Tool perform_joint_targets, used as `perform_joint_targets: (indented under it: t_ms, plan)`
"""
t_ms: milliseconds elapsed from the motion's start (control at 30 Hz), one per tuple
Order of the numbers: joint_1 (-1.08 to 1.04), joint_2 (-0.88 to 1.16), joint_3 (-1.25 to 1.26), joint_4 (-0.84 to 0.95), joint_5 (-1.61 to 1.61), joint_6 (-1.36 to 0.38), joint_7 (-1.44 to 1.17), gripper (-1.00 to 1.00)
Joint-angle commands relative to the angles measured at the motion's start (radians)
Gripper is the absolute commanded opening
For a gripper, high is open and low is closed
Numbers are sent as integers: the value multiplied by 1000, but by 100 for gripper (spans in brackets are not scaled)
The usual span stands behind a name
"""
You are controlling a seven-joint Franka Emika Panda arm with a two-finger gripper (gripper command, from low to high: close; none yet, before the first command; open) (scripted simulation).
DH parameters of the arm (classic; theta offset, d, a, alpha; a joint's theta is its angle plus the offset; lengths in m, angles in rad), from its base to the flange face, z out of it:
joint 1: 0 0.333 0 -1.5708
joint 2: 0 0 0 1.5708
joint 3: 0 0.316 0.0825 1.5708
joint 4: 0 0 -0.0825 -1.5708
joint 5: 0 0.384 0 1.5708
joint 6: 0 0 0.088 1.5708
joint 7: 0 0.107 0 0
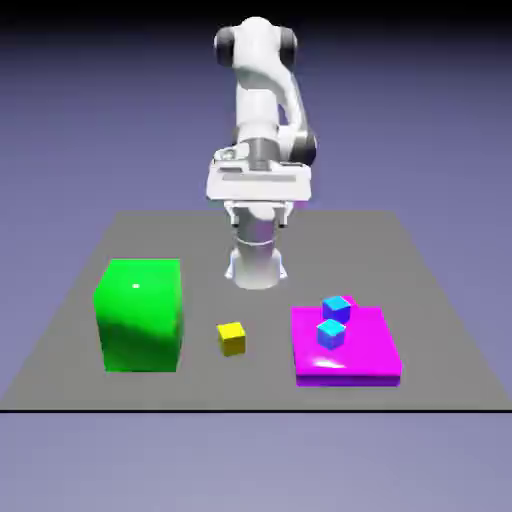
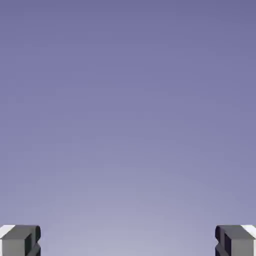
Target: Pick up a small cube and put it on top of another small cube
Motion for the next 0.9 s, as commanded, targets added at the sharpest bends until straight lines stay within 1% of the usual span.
perform_joint_targets:
  t_ms: [0,867]
  plan:
    - [15,8,-1,-3,-1,-2,-44,0]
    - [413,224,-21,-92,-39,-59,-1174,0]
